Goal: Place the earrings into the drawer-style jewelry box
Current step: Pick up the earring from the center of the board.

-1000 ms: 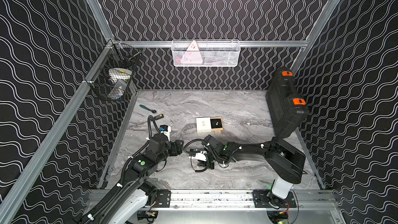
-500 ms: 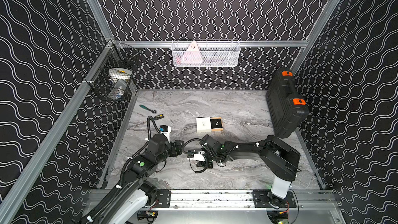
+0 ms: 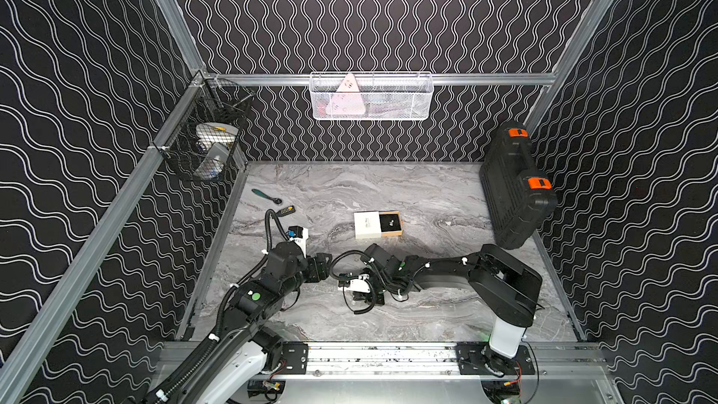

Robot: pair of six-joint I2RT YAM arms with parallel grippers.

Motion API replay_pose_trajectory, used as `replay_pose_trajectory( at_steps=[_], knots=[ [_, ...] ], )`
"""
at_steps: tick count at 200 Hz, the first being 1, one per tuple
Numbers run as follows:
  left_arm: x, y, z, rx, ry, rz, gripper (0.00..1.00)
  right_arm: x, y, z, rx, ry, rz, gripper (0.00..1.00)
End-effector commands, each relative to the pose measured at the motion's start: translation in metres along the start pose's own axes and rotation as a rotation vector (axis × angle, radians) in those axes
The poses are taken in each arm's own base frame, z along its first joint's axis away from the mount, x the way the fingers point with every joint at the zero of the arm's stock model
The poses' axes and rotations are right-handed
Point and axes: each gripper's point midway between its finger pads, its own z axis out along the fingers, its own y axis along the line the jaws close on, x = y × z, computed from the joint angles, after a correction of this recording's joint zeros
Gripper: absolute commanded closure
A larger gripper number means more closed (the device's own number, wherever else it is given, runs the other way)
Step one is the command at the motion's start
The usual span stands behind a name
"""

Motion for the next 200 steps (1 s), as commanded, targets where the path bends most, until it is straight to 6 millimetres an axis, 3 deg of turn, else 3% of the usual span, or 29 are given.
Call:
replay_pose_trajectory(
  at_steps=[1,101,200],
  knots=[
    [-0.004,-0.001,0.000,0.006,-0.021,0.007,0.24,0.010,0.001,0.001,0.005,0.037,-0.006,0.85],
    [-0.005,-0.001,0.000,0.007,-0.024,0.008,0.23,0.003,0.001,-0.007,0.028,-0.006,0.002,0.90],
    [-0.004,-0.002,0.001,0.011,-0.020,0.010,0.23,-0.016,0.007,-0.014,0.023,-0.053,0.015,0.67]
  ],
)
